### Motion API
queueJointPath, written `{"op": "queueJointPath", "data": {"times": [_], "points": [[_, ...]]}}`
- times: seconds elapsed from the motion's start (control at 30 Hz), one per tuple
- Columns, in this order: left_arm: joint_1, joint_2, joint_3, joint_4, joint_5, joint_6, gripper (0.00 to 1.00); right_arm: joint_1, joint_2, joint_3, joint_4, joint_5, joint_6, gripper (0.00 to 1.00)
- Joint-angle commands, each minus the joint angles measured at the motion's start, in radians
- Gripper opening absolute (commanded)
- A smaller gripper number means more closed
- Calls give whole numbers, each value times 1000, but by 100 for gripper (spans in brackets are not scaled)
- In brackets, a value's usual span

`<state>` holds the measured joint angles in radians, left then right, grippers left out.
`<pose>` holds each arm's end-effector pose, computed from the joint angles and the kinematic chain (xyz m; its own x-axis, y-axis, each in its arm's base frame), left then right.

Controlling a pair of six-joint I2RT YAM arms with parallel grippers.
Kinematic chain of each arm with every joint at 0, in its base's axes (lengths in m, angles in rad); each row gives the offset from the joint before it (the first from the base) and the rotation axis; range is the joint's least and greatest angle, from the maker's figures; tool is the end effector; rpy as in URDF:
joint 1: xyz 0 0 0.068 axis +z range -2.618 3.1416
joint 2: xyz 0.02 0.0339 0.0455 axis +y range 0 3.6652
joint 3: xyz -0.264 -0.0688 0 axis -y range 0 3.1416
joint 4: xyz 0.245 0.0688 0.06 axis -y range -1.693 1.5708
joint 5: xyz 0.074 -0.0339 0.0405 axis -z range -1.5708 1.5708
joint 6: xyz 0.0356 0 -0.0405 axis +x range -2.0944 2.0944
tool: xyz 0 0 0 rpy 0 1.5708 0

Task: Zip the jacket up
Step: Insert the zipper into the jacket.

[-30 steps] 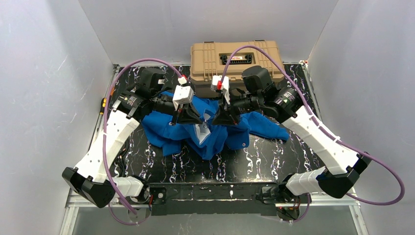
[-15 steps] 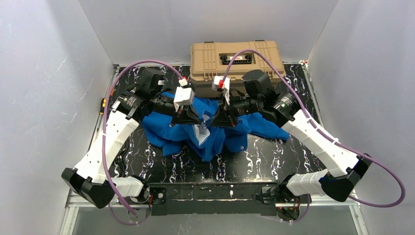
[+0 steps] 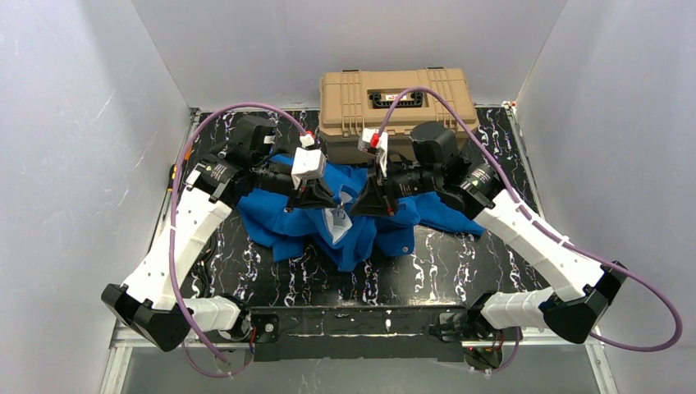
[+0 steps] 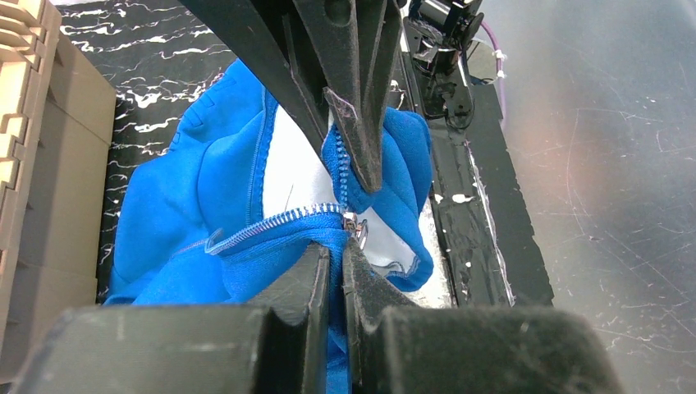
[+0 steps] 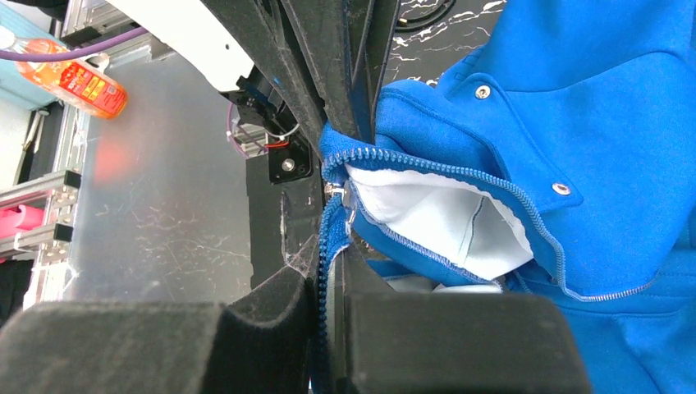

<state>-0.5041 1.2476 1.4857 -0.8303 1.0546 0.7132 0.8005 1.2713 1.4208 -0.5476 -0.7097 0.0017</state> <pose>0.1917 -0.1411 0.4288 0.1997 0.2586 -0.9451 0.9779 -0.1132 0.1757 0.1704 0.2089 0.4224 -0.2716 -0.2781 -0.9214 -0.9622 0.0976 0.2542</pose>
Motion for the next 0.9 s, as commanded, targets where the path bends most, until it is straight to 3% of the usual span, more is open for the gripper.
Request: {"op": "queueJointPath", "data": {"times": [0.0, 0.2, 0.87], "points": [[-16, -21, 10, -31, 10, 20, 0, 2, -79, -28, 185, -6, 27, 1], [-18, -18, 19, -49, 19, 26, 0, 2, -142, -121, 338, -8, 12, 1], [-32, -5, 34, -92, 23, 56, 0, 0, -135, -128, 412, -65, -22, 1]]}}
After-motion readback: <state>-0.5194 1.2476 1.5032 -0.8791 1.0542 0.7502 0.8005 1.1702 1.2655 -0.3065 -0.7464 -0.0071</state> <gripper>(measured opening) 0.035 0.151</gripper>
